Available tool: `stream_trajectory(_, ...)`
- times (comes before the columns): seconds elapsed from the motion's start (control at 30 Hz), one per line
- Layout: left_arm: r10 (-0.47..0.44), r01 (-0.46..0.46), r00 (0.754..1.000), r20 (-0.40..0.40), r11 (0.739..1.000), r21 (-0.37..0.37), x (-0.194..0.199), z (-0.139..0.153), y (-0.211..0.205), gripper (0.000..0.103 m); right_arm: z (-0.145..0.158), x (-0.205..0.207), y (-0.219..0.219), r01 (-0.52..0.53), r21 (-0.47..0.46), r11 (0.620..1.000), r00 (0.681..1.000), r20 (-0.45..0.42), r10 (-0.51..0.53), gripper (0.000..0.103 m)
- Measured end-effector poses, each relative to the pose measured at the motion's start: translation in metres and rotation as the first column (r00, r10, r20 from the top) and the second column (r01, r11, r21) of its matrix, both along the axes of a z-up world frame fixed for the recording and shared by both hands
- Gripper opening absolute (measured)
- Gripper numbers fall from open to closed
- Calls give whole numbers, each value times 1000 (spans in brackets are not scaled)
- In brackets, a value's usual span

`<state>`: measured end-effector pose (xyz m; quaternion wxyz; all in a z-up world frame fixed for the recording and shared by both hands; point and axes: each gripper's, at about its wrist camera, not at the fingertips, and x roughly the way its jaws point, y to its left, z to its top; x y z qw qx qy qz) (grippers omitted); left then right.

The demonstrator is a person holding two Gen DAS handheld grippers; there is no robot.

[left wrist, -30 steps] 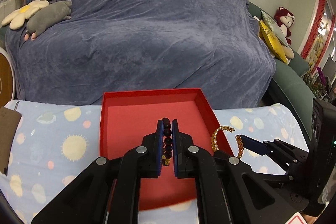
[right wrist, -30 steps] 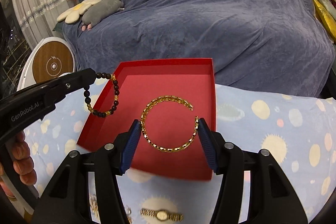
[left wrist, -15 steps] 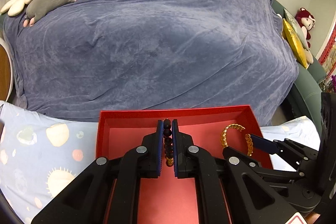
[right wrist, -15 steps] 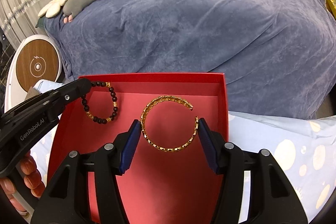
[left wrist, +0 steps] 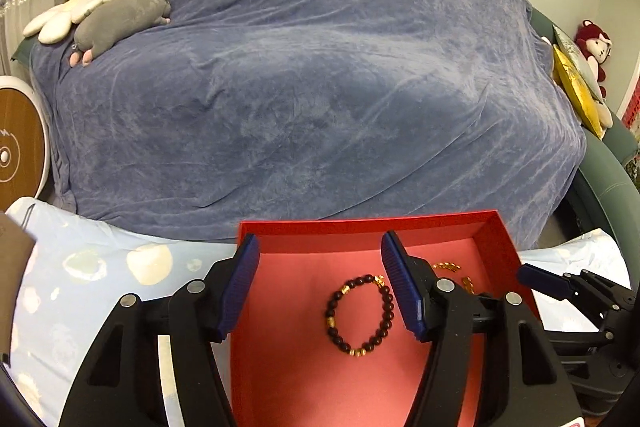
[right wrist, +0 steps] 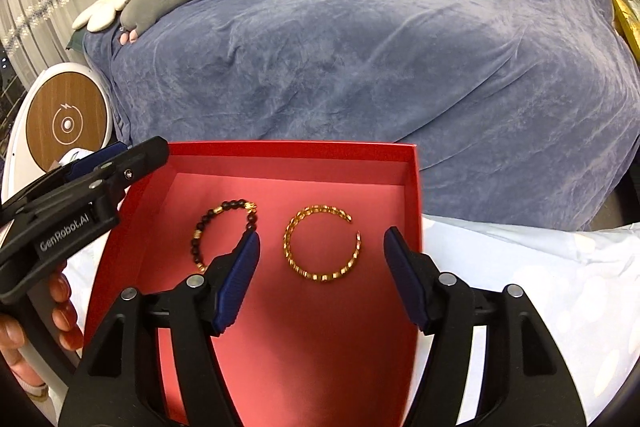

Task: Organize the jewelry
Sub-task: 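Lift both grippers out of the red box, then grasp the pearl necklace with the left gripper and lift it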

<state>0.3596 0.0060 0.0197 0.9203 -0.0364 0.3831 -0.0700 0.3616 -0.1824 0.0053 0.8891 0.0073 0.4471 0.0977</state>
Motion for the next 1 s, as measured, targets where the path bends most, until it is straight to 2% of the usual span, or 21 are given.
stream_trajectory(0.13,-13,13,1000,5,1000,15,-35,16,5,61,19,-42,-11,-2,15,1000,1000,20,1,62)
stream_trajectory(0.27,-15,15,1000,1,1000,18,-87,28,12,61,38,-102,-21,-6,9,1000,999,42,6,62)
stream_trajectory(0.37,-11,11,1000,-1,999,53,-129,30,16,61,46,-148,-28,-5,9,1000,998,59,4,63)
stream_trajectory(0.47,6,-5,1000,-10,998,55,-168,27,21,61,46,-191,-33,2,13,1000,999,50,-3,64)
stream_trajectory(0.63,28,-26,998,-51,998,53,-223,12,26,61,35,-251,-33,10,26,1000,999,40,-11,64)
stream_trajectory(0.83,61,-59,991,-123,998,21,-276,-20,24,61,15,-294,-34,36,49,998,998,47,-38,64)
stream_trajectory(0.9,76,-74,988,-137,997,14,-289,-33,22,61,4,-300,-28,10,26,1000,1000,26,-10,64)
stream_trajectory(1.0,50,-47,987,-154,999,23,-294,-49,12,61,-10,-307,-20,-14,-29,999,1000,22,15,64)
